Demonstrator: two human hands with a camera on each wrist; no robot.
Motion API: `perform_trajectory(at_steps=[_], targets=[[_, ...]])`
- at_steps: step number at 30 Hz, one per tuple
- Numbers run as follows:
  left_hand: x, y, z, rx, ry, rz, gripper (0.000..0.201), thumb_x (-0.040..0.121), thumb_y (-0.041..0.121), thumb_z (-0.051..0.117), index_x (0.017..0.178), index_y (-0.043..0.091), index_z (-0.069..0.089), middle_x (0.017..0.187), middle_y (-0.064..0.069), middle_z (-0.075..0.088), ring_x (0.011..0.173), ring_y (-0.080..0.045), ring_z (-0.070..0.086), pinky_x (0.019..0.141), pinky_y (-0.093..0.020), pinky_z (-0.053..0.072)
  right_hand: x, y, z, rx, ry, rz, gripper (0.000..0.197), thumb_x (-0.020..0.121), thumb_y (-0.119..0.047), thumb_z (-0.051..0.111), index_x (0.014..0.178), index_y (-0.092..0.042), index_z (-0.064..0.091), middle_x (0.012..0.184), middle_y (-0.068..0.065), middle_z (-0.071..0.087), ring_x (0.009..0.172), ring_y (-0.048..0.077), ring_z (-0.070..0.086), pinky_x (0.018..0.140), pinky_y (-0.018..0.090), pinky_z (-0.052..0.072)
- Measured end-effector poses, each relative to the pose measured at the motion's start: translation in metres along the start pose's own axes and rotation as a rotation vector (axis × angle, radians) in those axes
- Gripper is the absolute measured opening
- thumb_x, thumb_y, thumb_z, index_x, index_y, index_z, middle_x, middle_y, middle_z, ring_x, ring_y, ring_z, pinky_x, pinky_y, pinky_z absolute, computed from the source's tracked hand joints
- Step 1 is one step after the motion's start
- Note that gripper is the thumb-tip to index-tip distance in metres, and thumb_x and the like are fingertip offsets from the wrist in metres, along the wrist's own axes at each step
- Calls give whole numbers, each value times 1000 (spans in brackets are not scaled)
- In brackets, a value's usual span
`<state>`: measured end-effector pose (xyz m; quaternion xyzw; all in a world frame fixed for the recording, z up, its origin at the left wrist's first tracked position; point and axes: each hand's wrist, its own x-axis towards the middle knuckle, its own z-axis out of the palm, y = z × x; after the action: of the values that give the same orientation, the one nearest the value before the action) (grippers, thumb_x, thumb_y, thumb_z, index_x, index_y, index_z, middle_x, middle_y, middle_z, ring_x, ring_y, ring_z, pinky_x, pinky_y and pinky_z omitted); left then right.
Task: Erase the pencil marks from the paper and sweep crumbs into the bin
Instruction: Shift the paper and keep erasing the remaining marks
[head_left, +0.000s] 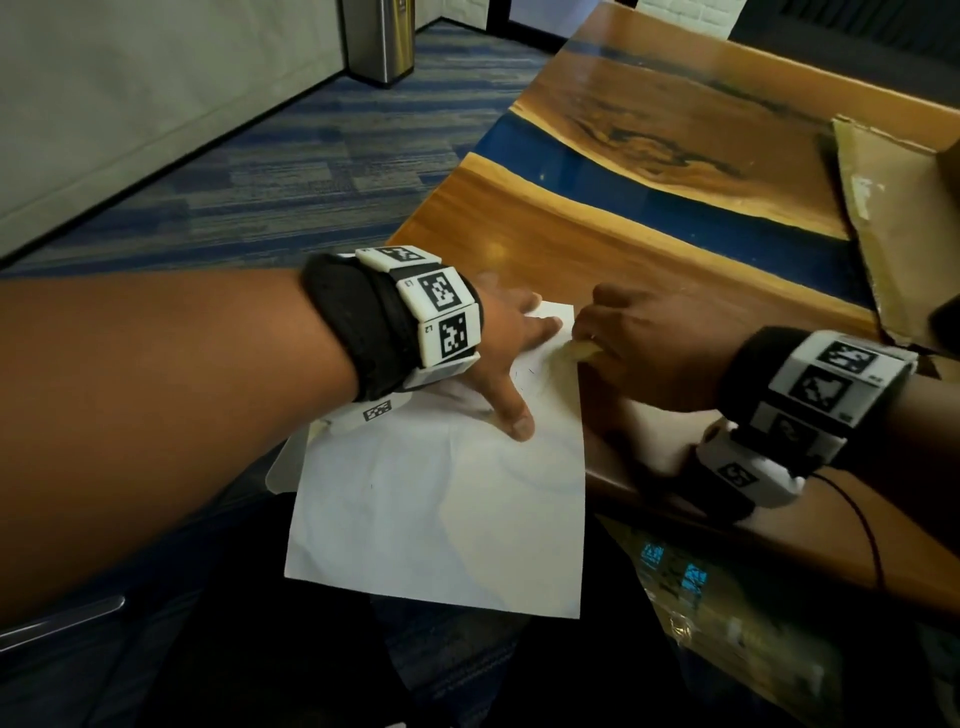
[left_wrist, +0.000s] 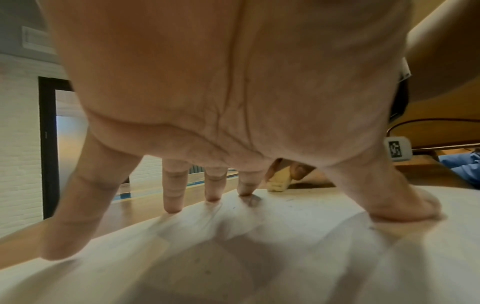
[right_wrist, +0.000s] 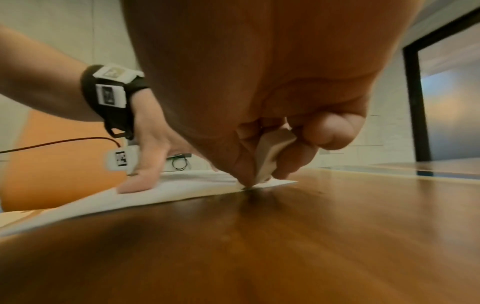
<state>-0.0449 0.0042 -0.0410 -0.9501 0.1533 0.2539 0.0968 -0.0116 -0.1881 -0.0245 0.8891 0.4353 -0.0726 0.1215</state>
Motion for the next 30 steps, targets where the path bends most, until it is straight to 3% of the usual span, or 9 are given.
perform_trajectory(at_steps=[2, 4, 6, 9, 13, 18, 22, 27, 30], targets=[[0, -1, 3, -20, 5, -4, 132, 56, 95, 59, 158, 38, -3, 168, 7, -3, 149, -36, 16, 109, -55, 33, -5, -9, 1, 20, -5, -114, 27, 99, -39, 46, 123, -31, 53, 103, -12, 39, 77, 8, 47, 64, 22, 42], [-1, -2, 4, -37, 13, -1, 135, 54, 96, 59, 159, 36, -2, 168, 7, -4, 149, -35, 15, 110, -54, 32, -11, -18, 3, 80, -29, -242, 24, 98, -37, 47, 120, -31, 55, 104, -11, 43, 81, 11, 50, 71, 30, 48], [-2, -1, 4, -17, 26, 5, 134, 57, 94, 58, 160, 32, -1, 168, 6, -2, 149, -34, 16, 109, -53, 33, -3, -15, -1, 81, -35, -123, 26, 98, -38, 46, 122, -32, 55, 109, -9, 47, 86, 12, 51, 79, 34, 51], [-3, -1, 4, 7, 38, 2, 134, 59, 95, 57, 161, 29, 0, 168, 6, -1, 149, -33, 16, 108, -52, 34, 6, -8, -1, 50, -23, 23, 29, 98, -39, 47, 125, -29, 54, 108, -8, 45, 86, 12, 51, 79, 32, 52], [-3, -4, 6, -40, 45, 10, 136, 55, 95, 58, 160, 30, 3, 168, 7, 0, 149, -33, 15, 109, -51, 32, 1, -25, -1, 111, -57, -198, 25, 96, -37, 50, 119, -31, 56, 105, -11, 44, 90, 13, 52, 81, 35, 51], [-3, -3, 6, 5, 38, 4, 134, 58, 97, 52, 160, 30, -2, 169, 6, -5, 150, -34, 14, 110, -54, 32, 15, -1, -3, 58, -34, 5, 31, 97, -35, 51, 127, -29, 54, 109, -10, 44, 89, 11, 50, 76, 29, 48], [-1, -5, 8, -47, 42, 10, 137, 51, 99, 54, 160, 34, 0, 168, 9, -2, 149, -35, 14, 110, -54, 31, -1, -22, 1, 127, -50, -295, 25, 95, -35, 50, 119, -33, 58, 104, -14, 43, 90, 13, 52, 80, 33, 50], [-3, -4, 9, -11, 47, 7, 133, 58, 98, 51, 160, 30, -1, 169, 7, -3, 149, -35, 14, 111, -55, 31, 17, 1, 1, 86, -6, 17, 28, 99, -34, 50, 125, -27, 54, 113, -8, 46, 90, 11, 49, 77, 27, 44], [-5, -4, 10, -43, 65, 18, 131, 55, 99, 51, 159, 32, 6, 168, 9, 0, 147, -35, 16, 110, -54, 32, 5, -20, 2, 121, -12, -201, 24, 96, -35, 48, 118, -30, 56, 107, -11, 43, 89, 15, 53, 78, 34, 49]])
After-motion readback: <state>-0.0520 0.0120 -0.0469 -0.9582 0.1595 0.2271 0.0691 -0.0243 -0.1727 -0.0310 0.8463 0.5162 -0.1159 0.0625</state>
